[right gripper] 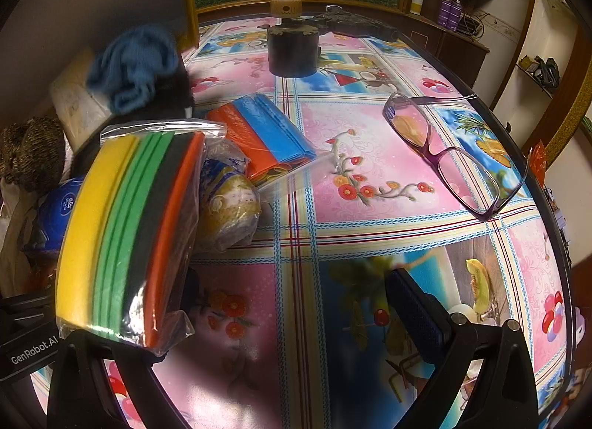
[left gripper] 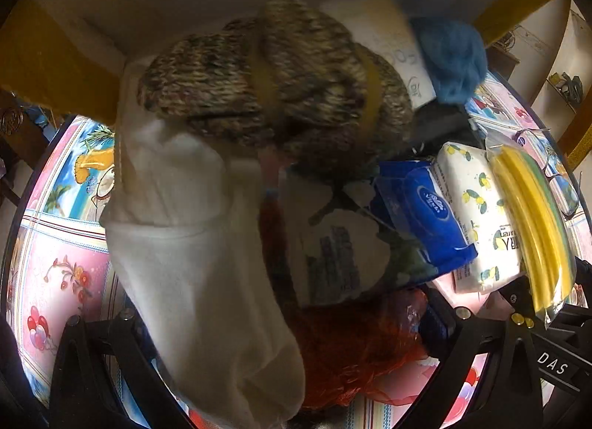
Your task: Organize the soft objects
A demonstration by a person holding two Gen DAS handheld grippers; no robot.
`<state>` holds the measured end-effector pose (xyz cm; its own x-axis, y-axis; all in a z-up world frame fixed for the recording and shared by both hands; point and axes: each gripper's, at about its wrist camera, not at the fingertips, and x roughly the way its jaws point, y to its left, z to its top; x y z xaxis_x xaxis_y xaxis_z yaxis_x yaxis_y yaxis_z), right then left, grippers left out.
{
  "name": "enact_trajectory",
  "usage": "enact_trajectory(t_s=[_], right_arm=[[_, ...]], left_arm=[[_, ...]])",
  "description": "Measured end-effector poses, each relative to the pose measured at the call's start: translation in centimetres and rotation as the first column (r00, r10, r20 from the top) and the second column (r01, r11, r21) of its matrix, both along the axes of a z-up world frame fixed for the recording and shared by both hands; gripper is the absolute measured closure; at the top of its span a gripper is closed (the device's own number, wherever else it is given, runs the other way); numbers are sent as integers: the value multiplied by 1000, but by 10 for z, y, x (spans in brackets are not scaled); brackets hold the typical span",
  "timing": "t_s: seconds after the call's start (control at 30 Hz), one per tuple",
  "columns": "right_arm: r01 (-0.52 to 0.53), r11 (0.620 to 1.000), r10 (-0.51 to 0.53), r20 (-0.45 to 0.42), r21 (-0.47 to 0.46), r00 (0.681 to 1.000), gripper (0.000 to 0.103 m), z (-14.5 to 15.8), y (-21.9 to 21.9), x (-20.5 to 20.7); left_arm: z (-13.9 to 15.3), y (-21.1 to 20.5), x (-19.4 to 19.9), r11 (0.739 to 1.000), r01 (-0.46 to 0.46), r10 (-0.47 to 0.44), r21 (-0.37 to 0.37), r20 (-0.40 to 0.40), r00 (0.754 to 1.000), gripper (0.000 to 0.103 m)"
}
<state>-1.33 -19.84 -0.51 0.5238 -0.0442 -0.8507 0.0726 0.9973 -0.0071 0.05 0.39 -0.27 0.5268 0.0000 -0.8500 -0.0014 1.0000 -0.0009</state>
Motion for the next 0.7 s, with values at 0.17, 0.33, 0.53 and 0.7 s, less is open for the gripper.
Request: enact_trajectory(t_s=[0.17,0.33,0.53,0.7], right_arm=[[0,1000,0,0,0,1000,1,0,0,0],[0,1000,0,0,0,1000,1,1,0,0],[0,1000,0,0,0,1000,1,0,0,0],[0,1000,0,0,0,1000,1,0,0,0]], left_arm=[[0,0,0,1000,0,0,0,0,1000,0],[0,1,0,1000,0,0,0,0,1000,0],[0,4,-3,1000,0,0,0,0,1000,0],[3,-3,-4,1000,0,0,0,0,1000,0]])
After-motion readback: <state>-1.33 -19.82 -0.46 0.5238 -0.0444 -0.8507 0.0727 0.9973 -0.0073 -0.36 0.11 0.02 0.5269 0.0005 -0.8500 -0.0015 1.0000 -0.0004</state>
